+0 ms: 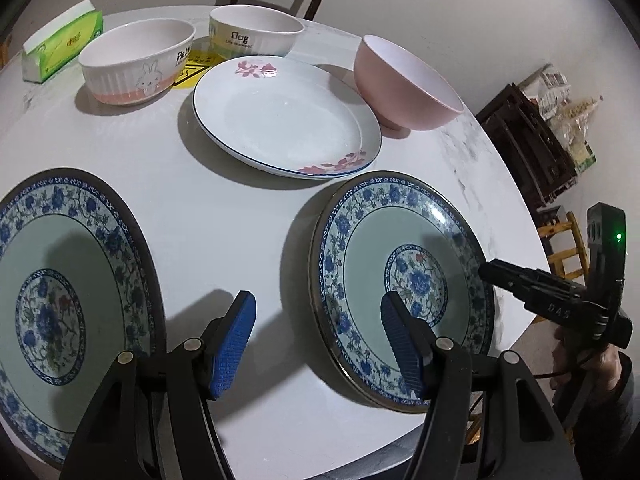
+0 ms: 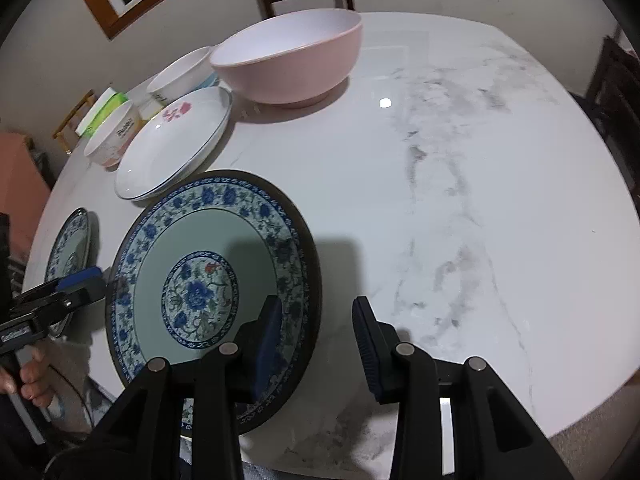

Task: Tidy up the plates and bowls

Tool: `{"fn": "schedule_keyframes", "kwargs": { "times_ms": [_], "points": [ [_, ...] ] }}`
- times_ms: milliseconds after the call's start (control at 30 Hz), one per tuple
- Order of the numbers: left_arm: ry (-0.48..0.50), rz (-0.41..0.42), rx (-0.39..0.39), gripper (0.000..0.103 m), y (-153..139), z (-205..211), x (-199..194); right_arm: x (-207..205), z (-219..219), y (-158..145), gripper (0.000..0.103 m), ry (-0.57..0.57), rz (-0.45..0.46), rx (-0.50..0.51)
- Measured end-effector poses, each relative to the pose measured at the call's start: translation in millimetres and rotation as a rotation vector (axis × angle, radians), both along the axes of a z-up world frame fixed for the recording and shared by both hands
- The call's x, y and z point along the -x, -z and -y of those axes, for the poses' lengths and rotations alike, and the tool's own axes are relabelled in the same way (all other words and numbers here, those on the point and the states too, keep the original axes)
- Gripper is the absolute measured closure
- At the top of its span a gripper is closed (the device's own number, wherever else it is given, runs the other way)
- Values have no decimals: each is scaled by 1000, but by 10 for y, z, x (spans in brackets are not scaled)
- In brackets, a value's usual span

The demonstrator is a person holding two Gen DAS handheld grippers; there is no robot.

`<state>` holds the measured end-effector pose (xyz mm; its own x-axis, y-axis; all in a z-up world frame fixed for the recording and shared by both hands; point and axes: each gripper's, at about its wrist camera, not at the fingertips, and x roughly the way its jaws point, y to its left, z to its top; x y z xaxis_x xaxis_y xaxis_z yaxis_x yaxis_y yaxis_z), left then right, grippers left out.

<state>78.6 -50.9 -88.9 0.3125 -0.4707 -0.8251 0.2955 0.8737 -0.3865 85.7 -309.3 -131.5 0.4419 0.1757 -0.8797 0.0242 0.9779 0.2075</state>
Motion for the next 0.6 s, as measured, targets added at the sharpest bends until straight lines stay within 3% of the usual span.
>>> {"fn": "schedule_keyframes", "kwargs": {
  "times_ms": [467,600],
  "points": [
    [-34,-20,-37,44,134,104,-15,-57,54,131,67,-90,17,-88],
    [-21,-7,-52,47,135,136,-1,-69,38,146,78,-119,20,-98]
  ]
}}
